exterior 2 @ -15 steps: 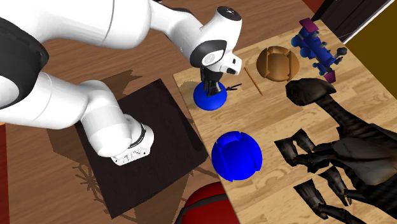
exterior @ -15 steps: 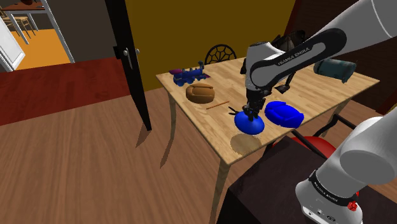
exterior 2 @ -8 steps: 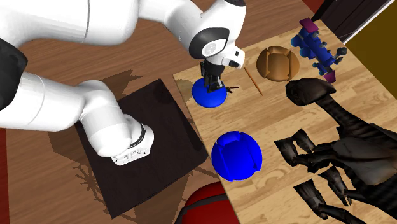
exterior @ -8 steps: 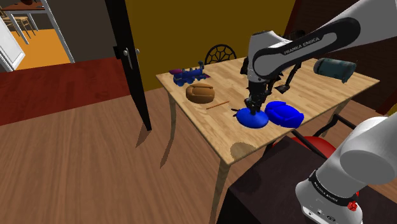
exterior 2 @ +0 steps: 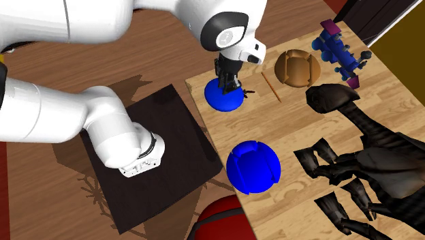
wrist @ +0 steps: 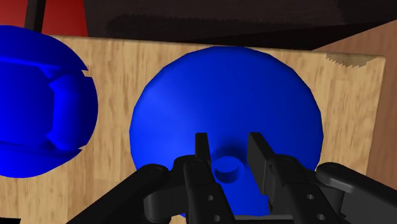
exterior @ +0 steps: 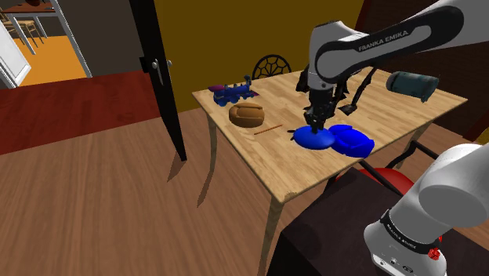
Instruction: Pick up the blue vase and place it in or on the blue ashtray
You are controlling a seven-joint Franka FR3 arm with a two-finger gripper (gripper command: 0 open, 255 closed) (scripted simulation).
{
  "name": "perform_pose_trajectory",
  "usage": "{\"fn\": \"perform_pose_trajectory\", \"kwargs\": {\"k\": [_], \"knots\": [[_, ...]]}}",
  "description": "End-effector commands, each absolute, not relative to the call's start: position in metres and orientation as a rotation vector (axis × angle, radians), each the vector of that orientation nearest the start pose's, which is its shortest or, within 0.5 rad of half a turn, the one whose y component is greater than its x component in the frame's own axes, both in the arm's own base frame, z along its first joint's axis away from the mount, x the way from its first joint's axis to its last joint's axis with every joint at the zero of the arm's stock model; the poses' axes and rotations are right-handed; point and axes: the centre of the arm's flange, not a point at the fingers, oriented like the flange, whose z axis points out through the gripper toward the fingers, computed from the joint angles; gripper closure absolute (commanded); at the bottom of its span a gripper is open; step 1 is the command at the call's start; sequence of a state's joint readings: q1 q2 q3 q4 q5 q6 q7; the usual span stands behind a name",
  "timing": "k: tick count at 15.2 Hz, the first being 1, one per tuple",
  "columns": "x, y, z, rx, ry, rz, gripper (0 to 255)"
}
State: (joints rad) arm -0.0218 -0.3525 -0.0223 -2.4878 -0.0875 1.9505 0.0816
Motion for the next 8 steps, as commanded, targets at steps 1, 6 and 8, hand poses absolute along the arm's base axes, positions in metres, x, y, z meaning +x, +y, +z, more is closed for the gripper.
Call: {"fn": "perform_pose_trajectory", "kwargs": {"k": [1, 6, 8], "knots": [[0.404, -0.024, 0.411, -3.199, 0.134, 0.295, 255], [0.396, -0.062, 0.422, -3.199, 0.134, 0.295, 255], [0.391, -0.088, 0.426, -3.199, 0.134, 0.295, 255]]}}
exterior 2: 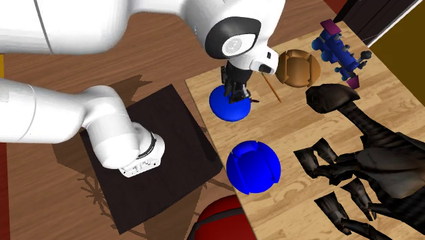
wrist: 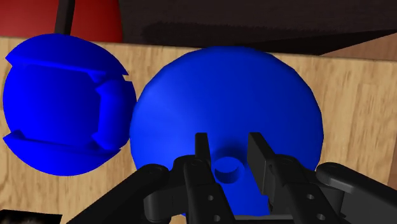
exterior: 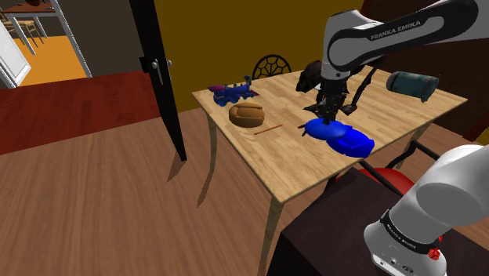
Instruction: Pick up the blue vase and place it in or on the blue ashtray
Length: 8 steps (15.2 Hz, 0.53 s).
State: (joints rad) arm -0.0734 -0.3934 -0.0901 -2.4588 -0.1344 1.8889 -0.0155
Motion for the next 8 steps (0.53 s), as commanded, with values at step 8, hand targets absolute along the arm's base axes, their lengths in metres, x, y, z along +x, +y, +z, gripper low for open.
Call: {"fn": "perform_pose_trajectory", "kwargs": {"k": [8], "knots": [[0.371, -0.19, 0.441, -3.199, 0.134, 0.295, 255]]}}
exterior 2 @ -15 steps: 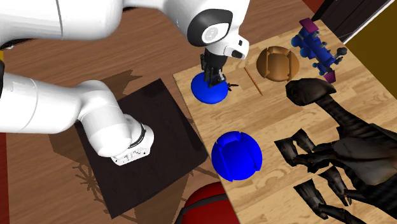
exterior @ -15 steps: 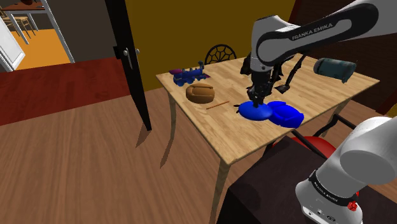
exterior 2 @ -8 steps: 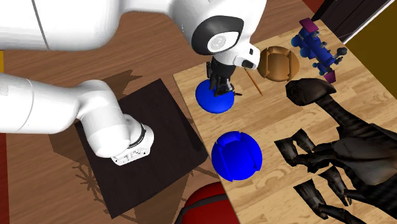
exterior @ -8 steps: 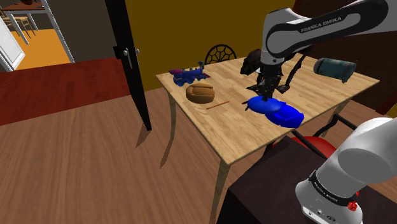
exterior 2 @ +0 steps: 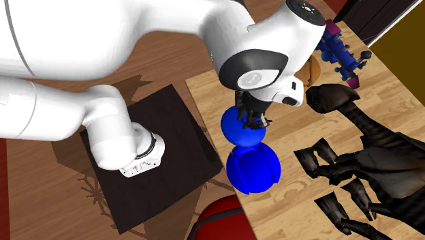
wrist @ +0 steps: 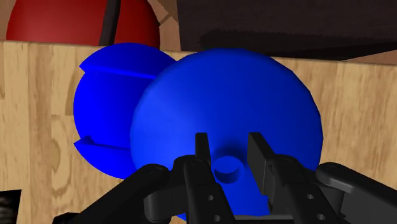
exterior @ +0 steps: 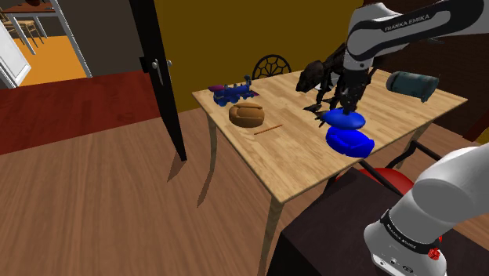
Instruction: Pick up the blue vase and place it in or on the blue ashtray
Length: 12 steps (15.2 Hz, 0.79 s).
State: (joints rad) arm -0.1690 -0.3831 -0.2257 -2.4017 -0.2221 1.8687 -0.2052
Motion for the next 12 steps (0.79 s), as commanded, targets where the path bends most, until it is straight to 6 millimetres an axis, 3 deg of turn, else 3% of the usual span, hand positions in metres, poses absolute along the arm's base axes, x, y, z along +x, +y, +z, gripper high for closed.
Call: {"fn": "perform_pose_trajectory", "kwargs": {"k": [1, 9, 12], "knots": [[0.369, -0.203, 0.443, -3.199, 0.134, 0.295, 255], [0.348, -0.308, 0.459, -3.199, 0.134, 0.295, 255], [0.348, -0.308, 0.443, -3.199, 0.134, 0.295, 255]]}}
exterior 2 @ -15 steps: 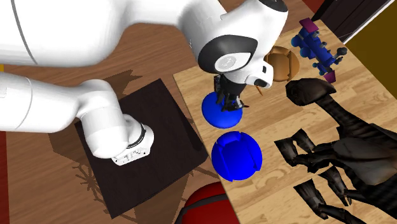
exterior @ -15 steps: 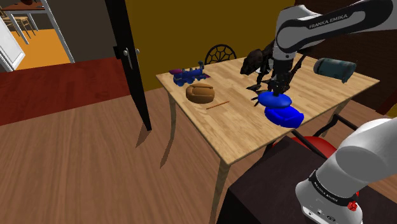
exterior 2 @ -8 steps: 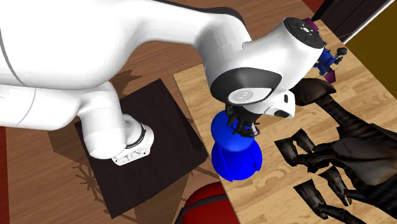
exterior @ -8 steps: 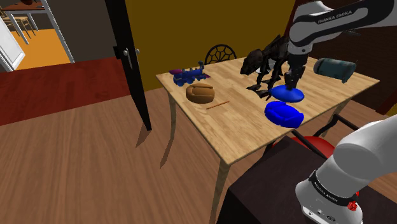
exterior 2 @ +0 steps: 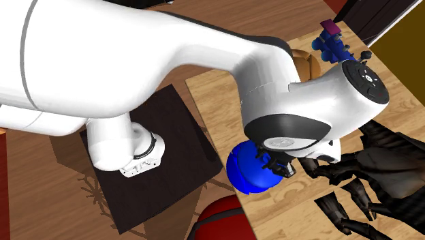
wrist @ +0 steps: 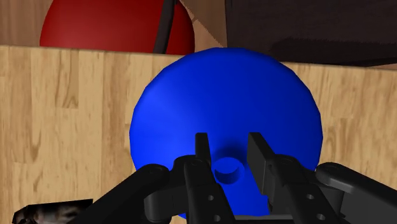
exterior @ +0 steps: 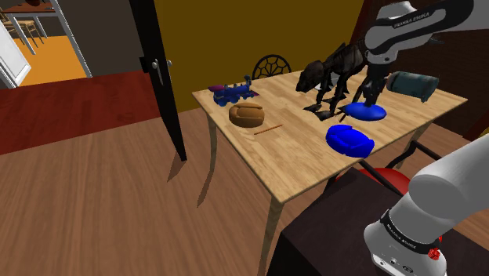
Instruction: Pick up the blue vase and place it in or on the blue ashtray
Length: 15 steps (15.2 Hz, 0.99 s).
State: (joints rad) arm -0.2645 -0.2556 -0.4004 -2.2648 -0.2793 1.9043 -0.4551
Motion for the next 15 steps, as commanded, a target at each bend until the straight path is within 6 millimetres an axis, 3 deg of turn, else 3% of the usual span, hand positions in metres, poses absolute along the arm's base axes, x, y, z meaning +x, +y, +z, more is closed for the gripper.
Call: {"fn": "perform_pose_trajectory", "kwargs": {"k": [1, 15], "knots": [[0.348, -0.308, 0.438, -3.199, 0.134, 0.295, 255], [0.348, -0.308, 0.364, -3.199, 0.134, 0.295, 255]]}}
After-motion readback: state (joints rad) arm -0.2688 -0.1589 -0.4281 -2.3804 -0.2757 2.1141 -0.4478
